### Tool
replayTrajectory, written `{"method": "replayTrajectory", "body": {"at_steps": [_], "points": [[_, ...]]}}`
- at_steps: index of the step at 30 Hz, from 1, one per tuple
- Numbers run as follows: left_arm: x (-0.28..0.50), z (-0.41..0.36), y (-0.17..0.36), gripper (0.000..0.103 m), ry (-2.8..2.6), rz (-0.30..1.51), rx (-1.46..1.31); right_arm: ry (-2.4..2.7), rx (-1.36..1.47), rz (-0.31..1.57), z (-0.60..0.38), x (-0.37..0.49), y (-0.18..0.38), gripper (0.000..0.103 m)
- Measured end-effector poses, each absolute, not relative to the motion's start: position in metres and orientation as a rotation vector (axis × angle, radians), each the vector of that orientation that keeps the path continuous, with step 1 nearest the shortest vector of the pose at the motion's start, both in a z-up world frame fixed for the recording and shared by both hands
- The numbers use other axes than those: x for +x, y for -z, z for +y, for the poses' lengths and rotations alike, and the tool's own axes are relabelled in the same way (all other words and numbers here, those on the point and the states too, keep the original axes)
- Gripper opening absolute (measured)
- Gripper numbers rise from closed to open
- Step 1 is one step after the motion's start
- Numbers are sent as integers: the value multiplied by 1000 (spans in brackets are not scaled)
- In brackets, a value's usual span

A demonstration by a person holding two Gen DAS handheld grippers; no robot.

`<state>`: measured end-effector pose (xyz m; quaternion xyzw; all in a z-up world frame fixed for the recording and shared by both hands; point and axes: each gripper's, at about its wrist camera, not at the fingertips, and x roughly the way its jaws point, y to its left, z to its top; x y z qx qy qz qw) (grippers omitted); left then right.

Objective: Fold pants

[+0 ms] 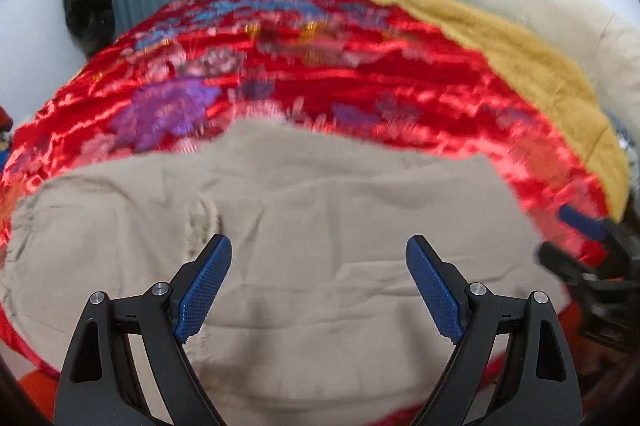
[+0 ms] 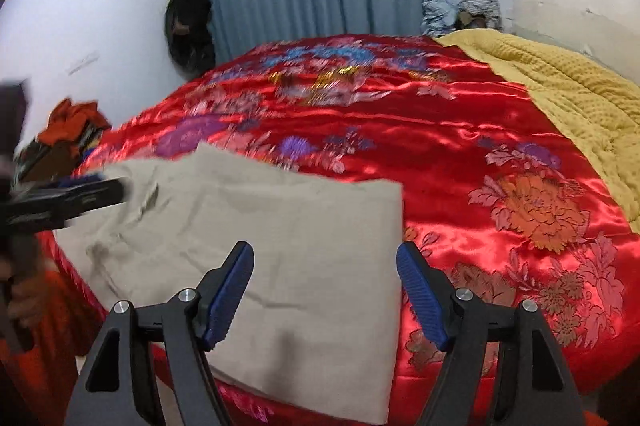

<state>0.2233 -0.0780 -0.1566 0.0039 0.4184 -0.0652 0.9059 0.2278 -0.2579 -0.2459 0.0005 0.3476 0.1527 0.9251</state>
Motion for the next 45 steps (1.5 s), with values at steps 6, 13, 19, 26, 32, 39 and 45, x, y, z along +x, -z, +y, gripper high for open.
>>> {"method": "replayTrajectory", "body": {"at_steps": [6, 13, 19, 26, 32, 39, 45], "points": [[220, -70, 211, 92, 90, 956, 13, -366, -63, 834, -250, 226, 273, 74], [217, -70, 216, 94, 112, 952, 39, -347, -102, 953, -244, 230, 306, 75], [220, -71, 220, 95, 121, 933, 50, -344, -96, 943, -245, 228, 309, 76], [220, -72, 222, 95, 121, 932, 58, -342, -97, 935, -244, 226, 309, 76], [224, -73, 221, 96, 119, 952, 67, -341, -96, 936, -244, 226, 309, 76], [217, -78, 195, 95, 131, 1028, 84, -344, -82, 939, -246, 227, 308, 77], [227, -91, 153, 96, 214, 947, 15, -341, -78, 947, -245, 228, 308, 77]]}}
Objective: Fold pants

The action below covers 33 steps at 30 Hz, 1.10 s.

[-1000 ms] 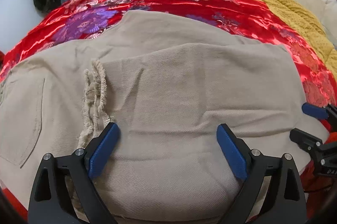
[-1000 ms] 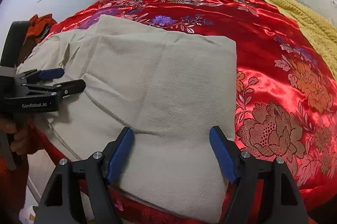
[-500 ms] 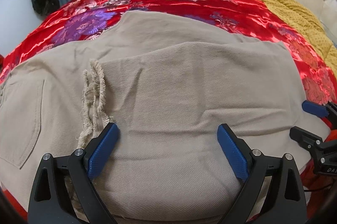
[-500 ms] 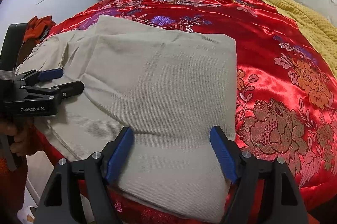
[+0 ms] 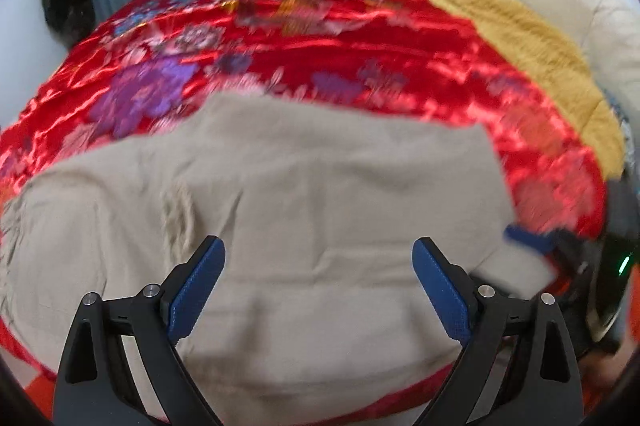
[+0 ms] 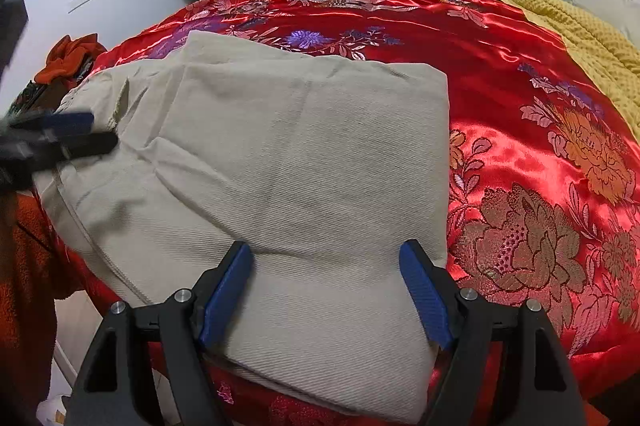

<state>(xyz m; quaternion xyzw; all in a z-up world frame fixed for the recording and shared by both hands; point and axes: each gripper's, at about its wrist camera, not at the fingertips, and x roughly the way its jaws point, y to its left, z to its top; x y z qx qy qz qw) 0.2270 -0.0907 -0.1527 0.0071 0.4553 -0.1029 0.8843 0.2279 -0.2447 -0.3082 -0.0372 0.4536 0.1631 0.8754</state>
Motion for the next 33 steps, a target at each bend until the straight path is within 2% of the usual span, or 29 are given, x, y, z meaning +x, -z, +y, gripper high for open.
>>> {"method": "replayTrajectory", "body": {"at_steps": [9, 13, 21, 33], "points": [[282, -65, 210, 95, 41, 1082, -70, -338, -78, 949, -244, 228, 308, 78], [276, -73, 210, 96, 52, 1079, 14, -338, -81, 951, -243, 229, 308, 78], [219, -54, 181, 95, 98, 1022, -70, -335, -79, 952, -243, 230, 308, 79], [200, -53, 215, 96, 90, 1045, 28, -315, -108, 936, -239, 225, 301, 79]]}}
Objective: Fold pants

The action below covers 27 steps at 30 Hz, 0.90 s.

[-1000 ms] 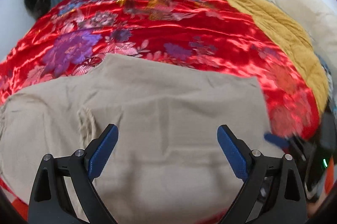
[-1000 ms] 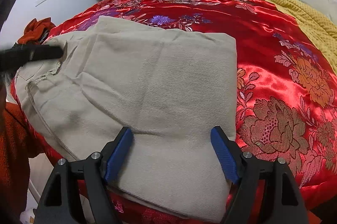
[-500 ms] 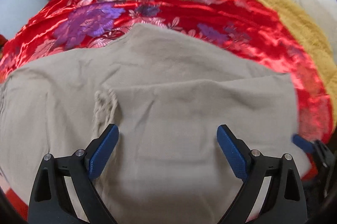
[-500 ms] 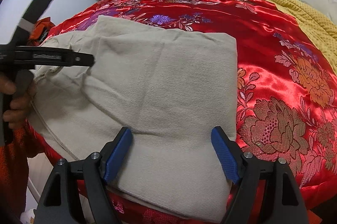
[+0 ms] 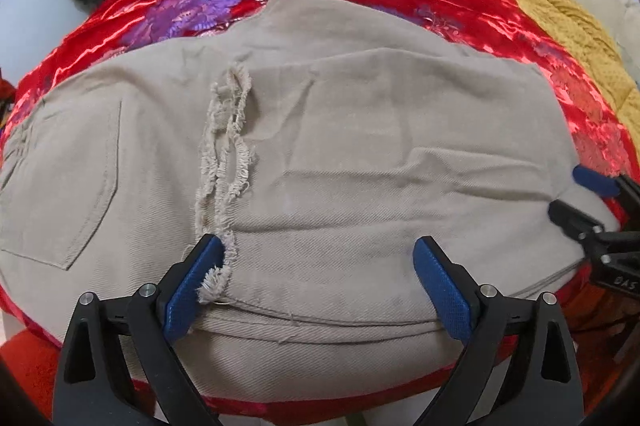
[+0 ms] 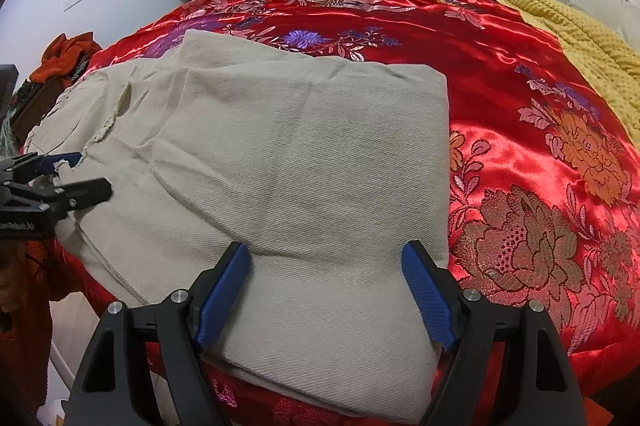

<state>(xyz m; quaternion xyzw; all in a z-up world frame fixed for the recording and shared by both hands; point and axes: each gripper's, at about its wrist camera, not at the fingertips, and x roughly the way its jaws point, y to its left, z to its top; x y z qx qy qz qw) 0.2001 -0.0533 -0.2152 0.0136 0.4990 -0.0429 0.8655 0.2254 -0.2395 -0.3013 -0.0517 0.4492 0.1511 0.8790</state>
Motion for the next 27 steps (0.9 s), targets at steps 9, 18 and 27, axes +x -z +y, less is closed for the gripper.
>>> {"method": "replayTrajectory", "body": {"at_steps": [9, 18, 27], "points": [[198, -53, 217, 97, 93, 1046, 19, -430, -153, 834, -216, 183, 269, 79], [199, -54, 219, 98, 93, 1045, 30, -426, 35, 933, -235, 217, 256, 80], [199, -56, 220, 98, 90, 1045, 38, -339, 33, 1157, -245, 306, 305, 82]]}}
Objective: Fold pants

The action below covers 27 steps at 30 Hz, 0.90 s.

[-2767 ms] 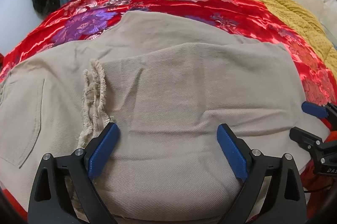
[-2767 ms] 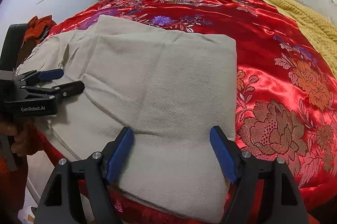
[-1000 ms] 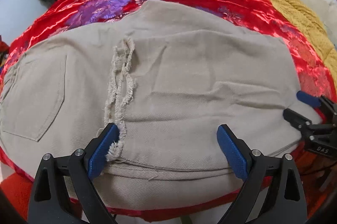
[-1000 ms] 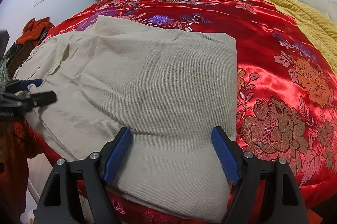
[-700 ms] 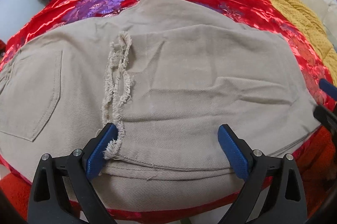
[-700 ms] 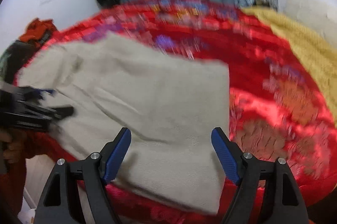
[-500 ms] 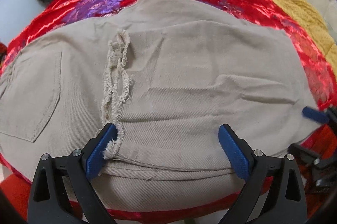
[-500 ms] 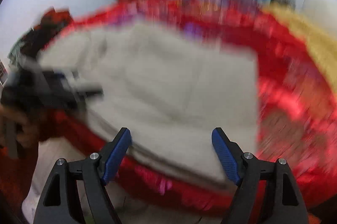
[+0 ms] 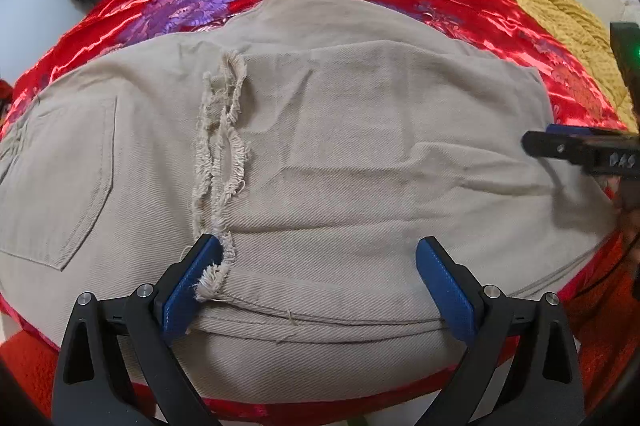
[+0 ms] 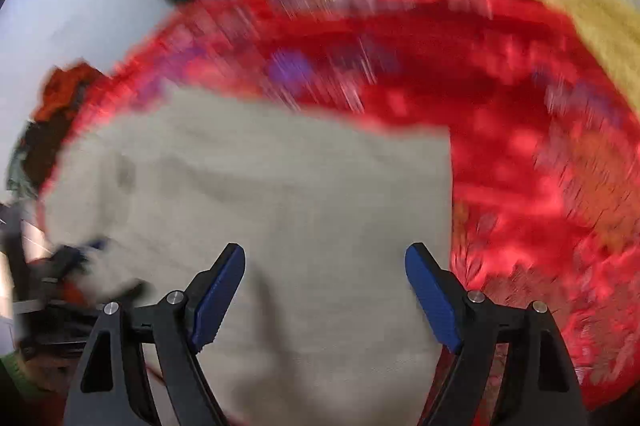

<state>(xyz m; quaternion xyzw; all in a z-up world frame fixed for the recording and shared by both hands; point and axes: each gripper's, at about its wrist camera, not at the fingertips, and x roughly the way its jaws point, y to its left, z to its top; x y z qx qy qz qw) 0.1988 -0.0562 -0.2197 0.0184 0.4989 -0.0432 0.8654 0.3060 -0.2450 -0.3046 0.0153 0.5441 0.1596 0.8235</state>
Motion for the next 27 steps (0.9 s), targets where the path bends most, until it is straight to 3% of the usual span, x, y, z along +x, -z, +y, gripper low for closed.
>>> {"method": "replayTrajectory", "body": {"at_steps": [2, 5, 11, 15, 20, 22, 27], "points": [[199, -56, 220, 98, 90, 1046, 36, -347, -4, 1113, -240, 303, 308, 87], [199, -55, 219, 98, 98, 1051, 28, -360, 14, 1101, -244, 298, 296, 86], [198, -54, 220, 99, 96, 1035, 27, -344, 357, 932, -322, 274, 243, 84], [199, -55, 220, 99, 96, 1034, 20, -351, 445, 924, -337, 252, 229, 84], [199, -55, 221, 99, 99, 1035, 21, -481, 321, 1042, -292, 221, 268, 84], [199, -57, 221, 100, 100, 1035, 32, -427, 257, 1139, -279, 213, 295, 78], [199, -56, 221, 100, 99, 1028, 19, -399, 236, 964, -281, 198, 251, 77]]}}
